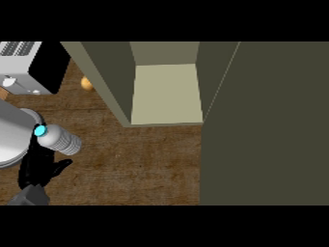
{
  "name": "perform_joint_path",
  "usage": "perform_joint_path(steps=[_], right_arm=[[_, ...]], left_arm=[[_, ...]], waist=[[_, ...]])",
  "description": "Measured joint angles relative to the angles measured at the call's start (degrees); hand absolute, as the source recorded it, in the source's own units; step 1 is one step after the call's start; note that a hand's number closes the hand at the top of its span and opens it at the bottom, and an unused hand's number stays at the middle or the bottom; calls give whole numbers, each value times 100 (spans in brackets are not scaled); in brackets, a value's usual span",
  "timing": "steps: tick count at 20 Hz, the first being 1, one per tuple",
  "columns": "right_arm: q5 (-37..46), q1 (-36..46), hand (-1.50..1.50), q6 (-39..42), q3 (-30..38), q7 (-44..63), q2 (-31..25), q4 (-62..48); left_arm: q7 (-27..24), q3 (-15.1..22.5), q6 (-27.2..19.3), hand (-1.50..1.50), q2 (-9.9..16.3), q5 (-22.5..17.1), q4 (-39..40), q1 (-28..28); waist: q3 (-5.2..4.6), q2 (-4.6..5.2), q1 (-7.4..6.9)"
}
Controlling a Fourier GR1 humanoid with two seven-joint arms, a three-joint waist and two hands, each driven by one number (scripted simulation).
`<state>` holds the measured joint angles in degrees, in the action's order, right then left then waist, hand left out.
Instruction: Pick up the bottled water, place it into the cabinet and close the cabinet
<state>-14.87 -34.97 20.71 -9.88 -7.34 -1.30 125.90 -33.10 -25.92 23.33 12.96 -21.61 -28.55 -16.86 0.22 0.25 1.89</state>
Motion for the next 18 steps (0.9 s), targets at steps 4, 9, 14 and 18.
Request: perform_joint_path(steps=[4,9,14,18], right_arm=[[-18,-26,-150,14,10,-4,-27,-7],[101,121,-150,-71,-51,-135,57,-282],[91,101,-150,-70,-71,-123,18,-266],[-11,124,-150,-101,2,-67,-9,-191]], left_arm=[[-141,-55,285,-150,81,16,790,-444],[-317,-1,495,-150,121,136,1319,-719],[-430,95,466,150,100,284,1557,-950],[-467,94,520,150,129,293,1656,-1036]], waist=[[-28,17,5],[-37,23,-16],[-39,26,-8],[-40,26,-19]])
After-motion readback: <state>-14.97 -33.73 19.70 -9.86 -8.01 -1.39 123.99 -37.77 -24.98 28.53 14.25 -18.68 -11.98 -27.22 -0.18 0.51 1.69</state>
